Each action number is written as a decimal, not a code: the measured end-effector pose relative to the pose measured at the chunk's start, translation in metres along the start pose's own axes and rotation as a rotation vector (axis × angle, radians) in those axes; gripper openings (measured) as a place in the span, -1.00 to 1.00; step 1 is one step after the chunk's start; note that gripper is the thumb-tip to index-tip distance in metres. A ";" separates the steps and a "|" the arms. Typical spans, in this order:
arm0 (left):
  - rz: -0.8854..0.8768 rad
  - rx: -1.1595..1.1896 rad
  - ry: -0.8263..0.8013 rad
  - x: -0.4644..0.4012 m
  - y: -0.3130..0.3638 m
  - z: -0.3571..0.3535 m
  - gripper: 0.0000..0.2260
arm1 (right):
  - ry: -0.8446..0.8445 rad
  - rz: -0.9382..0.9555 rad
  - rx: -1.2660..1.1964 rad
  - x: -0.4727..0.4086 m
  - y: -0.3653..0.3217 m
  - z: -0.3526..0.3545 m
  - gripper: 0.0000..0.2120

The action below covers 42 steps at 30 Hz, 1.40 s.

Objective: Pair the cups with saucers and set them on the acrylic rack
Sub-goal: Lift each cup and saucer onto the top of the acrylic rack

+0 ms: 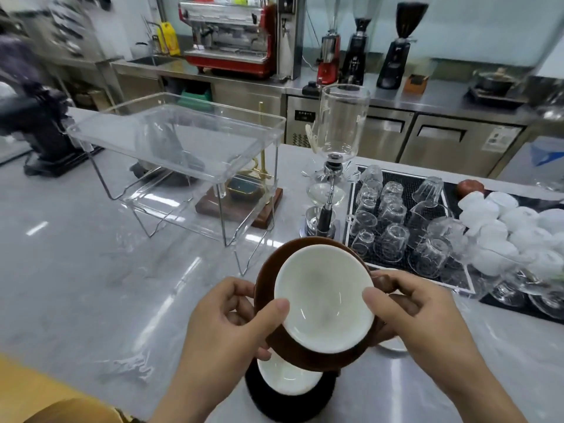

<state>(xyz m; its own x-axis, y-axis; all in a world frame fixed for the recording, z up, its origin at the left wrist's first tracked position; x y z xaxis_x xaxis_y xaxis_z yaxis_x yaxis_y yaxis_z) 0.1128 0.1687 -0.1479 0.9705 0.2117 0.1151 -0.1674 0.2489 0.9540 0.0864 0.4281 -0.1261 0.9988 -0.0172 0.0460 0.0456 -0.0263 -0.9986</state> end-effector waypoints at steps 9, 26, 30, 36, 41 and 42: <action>-0.213 0.058 0.057 -0.036 0.077 0.077 -0.63 | -0.042 0.210 0.004 -0.026 -0.093 -0.065 -0.71; -0.226 -0.175 0.000 -0.159 0.147 0.168 -0.52 | -0.228 0.188 0.345 -0.151 -0.181 -0.174 -0.61; -0.171 -0.288 -0.023 -0.193 0.148 0.173 -0.54 | -0.242 0.085 0.429 -0.189 -0.174 -0.186 -0.59; -0.111 -0.315 -0.094 -0.224 0.138 0.173 -0.49 | -0.219 0.021 0.545 -0.217 -0.161 -0.195 -0.48; -0.076 -0.352 -0.138 -0.235 0.128 0.174 -0.48 | -0.230 -0.011 0.576 -0.225 -0.154 -0.202 -0.58; -0.070 -0.356 -0.141 -0.238 0.127 0.175 -0.48 | -0.235 -0.016 0.586 -0.227 -0.154 -0.203 -0.57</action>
<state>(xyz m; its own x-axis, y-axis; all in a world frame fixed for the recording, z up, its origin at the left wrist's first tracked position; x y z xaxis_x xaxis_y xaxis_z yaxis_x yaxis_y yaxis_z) -0.1090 -0.0151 -0.0058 0.9919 0.0565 0.1136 -0.1253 0.5760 0.8078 -0.1509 0.2332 0.0221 0.9724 0.2002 0.1202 -0.0039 0.5287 -0.8488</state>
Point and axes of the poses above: each hand's wrist, its own x-axis away from the middle knuckle, its own z-axis out of the back of the hand, y = z × x, the point moved 9 cm from there along -x, towards the middle knuckle, and after that the axes turned 11 degrees about -x, right-handed, at the moved point
